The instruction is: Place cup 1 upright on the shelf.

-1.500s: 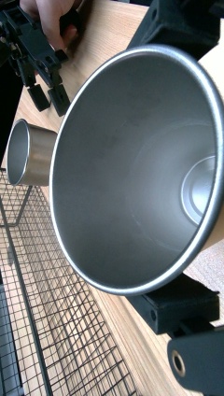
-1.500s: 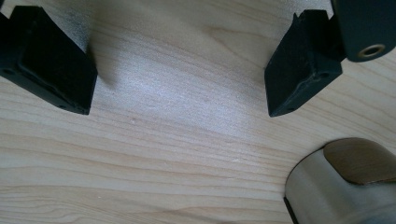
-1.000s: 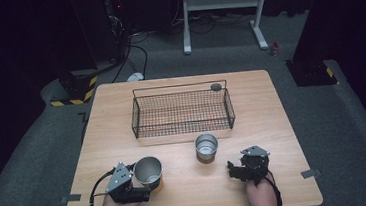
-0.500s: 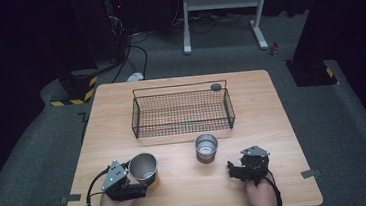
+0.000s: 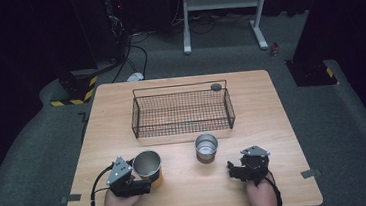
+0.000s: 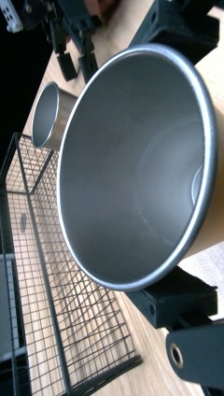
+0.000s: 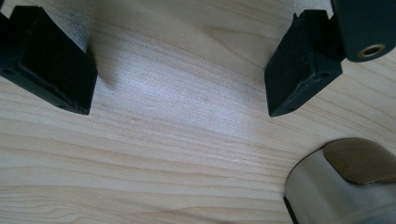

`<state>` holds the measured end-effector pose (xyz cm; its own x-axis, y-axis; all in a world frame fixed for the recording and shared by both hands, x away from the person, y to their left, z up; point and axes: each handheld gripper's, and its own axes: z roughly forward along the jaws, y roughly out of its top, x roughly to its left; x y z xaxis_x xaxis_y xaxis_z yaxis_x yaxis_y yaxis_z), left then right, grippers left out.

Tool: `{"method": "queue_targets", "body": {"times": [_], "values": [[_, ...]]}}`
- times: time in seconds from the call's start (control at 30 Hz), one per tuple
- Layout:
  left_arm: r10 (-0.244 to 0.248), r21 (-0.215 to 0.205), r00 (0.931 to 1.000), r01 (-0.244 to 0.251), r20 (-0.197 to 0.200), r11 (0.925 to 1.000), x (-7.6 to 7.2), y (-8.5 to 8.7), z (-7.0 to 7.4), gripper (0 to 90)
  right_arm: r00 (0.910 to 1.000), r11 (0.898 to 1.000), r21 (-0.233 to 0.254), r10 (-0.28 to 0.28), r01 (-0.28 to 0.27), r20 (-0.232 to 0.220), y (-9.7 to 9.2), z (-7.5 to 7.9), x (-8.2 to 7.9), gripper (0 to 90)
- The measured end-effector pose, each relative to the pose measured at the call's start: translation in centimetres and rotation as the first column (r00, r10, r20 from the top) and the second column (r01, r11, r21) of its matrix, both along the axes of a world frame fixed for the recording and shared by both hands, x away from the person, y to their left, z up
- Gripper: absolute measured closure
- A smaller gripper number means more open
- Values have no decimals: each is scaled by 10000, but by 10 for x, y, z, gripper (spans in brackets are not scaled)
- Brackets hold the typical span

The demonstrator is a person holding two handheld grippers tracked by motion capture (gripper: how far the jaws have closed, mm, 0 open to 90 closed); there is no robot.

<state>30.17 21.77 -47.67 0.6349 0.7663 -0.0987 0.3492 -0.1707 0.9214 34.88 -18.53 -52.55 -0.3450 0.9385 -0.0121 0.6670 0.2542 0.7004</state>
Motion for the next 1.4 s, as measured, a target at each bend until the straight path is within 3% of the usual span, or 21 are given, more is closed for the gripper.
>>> {"method": "queue_targets", "body": {"times": [0.17, 0.3, 0.63, 0.87, 1.03, 1.4], "values": [[188, 249, 9996, -193, 200, 9995, 5, -4, 7, 135, 9999, 9999, -40, 137, -137, 4, 0, 0, 0, 93], [384, 221, 9989, -390, 254, 9990, 9, -3, 12, 135, 9998, 9998, -41, 188, -188, 12, 0, 0, 0, 93], [583, -421, 9981, -575, 191, 9975, 21, 4, 17, 135, 9998, 9998, -34, 217, -217, 6, 0, 0, 0, 93], [834, -273, 9959, -825, 337, 9962, 29, 8, 22, 135, 9998, 9998, -40, 213, -213, 8, 0, 0, 0, 93], [940, -236, 9953, -935, 234, 9953, 36, 9, 27, 134, 9998, 9998, -41, 213, -213, 7, 0, 0, 0, 93], [950, 68, 9937, -955, 591, 9954, 52, 3, 43, 134, 9996, 9996, -25, 288, -287, 20, 0, 0, 1, 93]]}}
